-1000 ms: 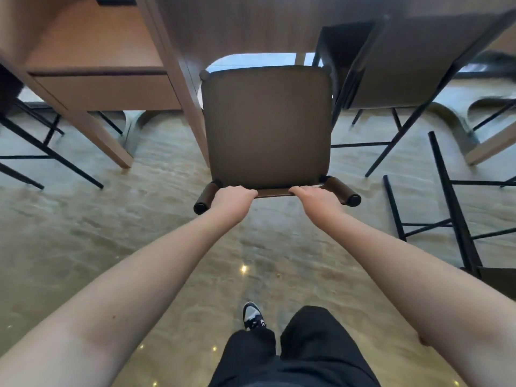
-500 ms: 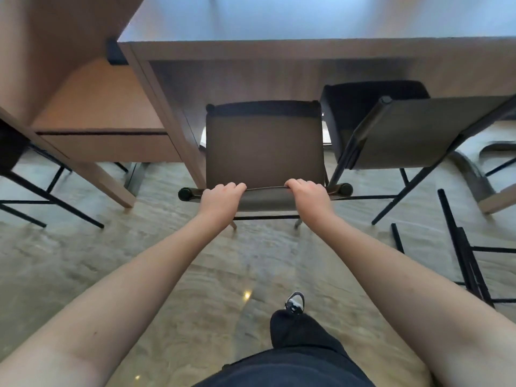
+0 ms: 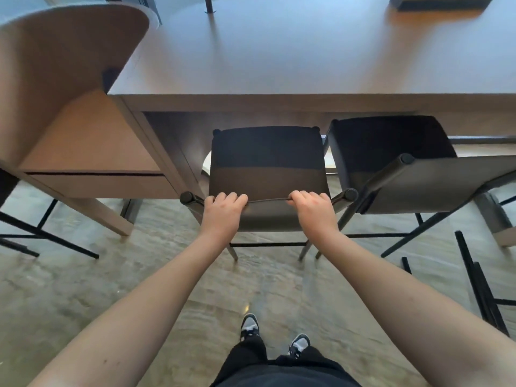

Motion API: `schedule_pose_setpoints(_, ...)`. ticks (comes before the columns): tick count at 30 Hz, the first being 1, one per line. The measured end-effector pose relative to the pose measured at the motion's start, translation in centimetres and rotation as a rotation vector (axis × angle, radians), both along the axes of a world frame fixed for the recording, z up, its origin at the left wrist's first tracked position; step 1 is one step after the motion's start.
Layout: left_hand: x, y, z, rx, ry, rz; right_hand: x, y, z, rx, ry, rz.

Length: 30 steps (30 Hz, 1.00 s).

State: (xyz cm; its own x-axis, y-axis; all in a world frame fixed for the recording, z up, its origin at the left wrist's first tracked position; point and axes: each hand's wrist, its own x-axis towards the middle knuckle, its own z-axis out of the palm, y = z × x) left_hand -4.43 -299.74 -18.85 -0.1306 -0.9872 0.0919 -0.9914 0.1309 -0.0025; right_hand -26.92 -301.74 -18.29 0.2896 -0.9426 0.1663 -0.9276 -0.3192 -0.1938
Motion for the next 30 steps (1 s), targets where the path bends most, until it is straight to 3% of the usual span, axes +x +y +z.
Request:
schedule_pose_setpoints(10, 0.8, -6.2, 0.5, -0.027, 0.074, -0.062, 1.1, -4.8, 0.8, 0.026, -0.003, -0.058)
schedule_pose_setpoints(19, 0.4, -6.6, 0.4, -0.107, 0.059, -0.062, 1.1, -6.1, 0.6, -0.078, -0.064, -0.063)
schedule_pose_setpoints(30, -0.3, -6.7, 0.3, 0.034, 0.021, 0.017, -0.5, -7.0, 0.1, 0.003, -0.053, 0.046)
